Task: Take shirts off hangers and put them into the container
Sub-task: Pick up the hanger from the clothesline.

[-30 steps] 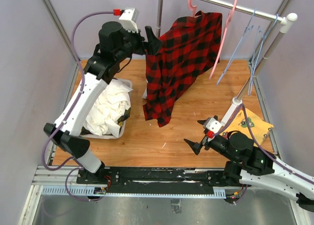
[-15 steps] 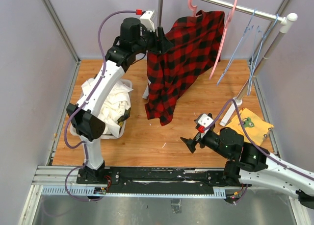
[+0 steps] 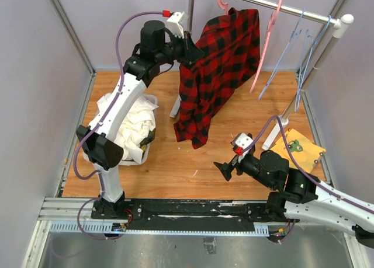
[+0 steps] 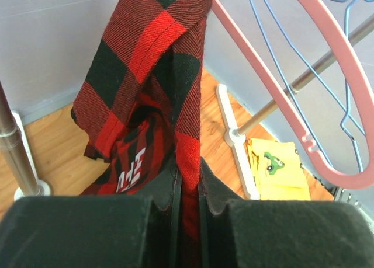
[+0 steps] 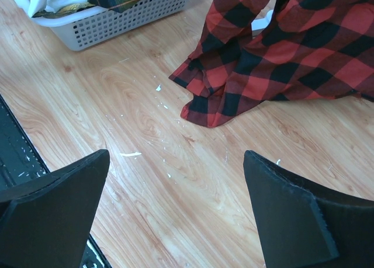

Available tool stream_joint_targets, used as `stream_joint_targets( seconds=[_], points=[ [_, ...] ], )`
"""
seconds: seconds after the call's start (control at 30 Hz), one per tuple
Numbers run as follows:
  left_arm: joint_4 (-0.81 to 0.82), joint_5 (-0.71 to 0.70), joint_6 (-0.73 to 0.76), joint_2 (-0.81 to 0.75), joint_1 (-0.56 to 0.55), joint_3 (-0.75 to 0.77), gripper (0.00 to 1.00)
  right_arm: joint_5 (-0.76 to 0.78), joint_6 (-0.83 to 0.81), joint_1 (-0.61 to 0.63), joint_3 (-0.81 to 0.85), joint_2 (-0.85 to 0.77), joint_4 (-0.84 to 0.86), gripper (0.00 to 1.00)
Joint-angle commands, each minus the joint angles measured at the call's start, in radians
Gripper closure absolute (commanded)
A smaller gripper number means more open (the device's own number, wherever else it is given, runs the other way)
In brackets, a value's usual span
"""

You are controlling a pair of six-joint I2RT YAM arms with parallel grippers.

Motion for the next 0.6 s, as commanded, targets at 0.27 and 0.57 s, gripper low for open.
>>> stream_joint_targets(
  seconds=[0.27,0.57],
  points=[
    [0.375,0.12,-0.072,-0.121,-0.016,-0.18,1.0,0.063,0.033,0.0,0.019,-0.016,0.027,0.02],
    [0.673,0.023,-0.047,-0.314,-0.028,-0.494,0.99,0.093,0.007,0.0,0.0,-0.017,0.053,0.02]
  ],
)
